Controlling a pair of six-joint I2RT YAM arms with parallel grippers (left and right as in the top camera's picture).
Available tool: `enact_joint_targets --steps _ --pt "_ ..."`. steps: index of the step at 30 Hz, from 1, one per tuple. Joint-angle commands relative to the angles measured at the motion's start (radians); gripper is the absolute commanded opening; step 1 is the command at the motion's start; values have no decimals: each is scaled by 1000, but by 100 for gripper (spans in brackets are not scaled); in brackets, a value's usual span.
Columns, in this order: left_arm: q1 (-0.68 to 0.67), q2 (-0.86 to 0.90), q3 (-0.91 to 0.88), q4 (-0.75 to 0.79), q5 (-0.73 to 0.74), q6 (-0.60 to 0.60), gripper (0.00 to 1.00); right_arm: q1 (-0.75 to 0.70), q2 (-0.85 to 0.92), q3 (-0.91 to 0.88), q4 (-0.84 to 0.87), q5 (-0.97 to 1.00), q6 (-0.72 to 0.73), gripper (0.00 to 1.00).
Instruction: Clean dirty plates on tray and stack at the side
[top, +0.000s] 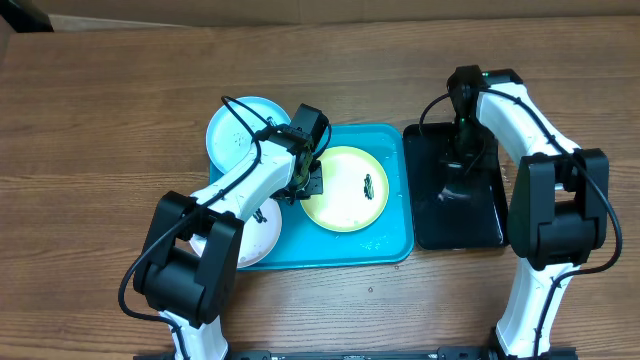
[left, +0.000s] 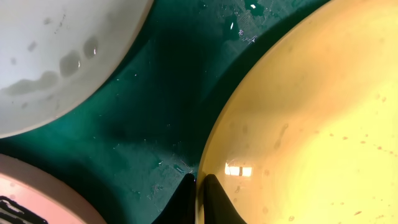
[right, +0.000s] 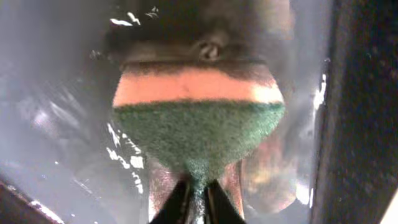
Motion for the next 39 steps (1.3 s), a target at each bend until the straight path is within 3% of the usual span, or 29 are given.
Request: enact_joint_targets --steps 1,10,14,19,24,39 --pt "5 13 -10 -7 -14 -5 8 -4 -11 -15 3 5 -6 4" --pt "5 13 -10 -6 -14 -5 8 -2 -11 -15 -8 -225 -190 4" --pt "5 13 -10 -7 -14 -5 8 -2 -11 -15 -14 -192 -189 4" --pt "5 13 -10 -6 -14 -5 9 -2 -11 -15 -15 -177 -185 24" --pt "5 13 -10 -5 -14 -5 9 -2 -11 -15 -19 -178 -184 35" --pt "5 13 -10 -6 -14 -5 9 -2 -12 65 -78 -174 -155 38"
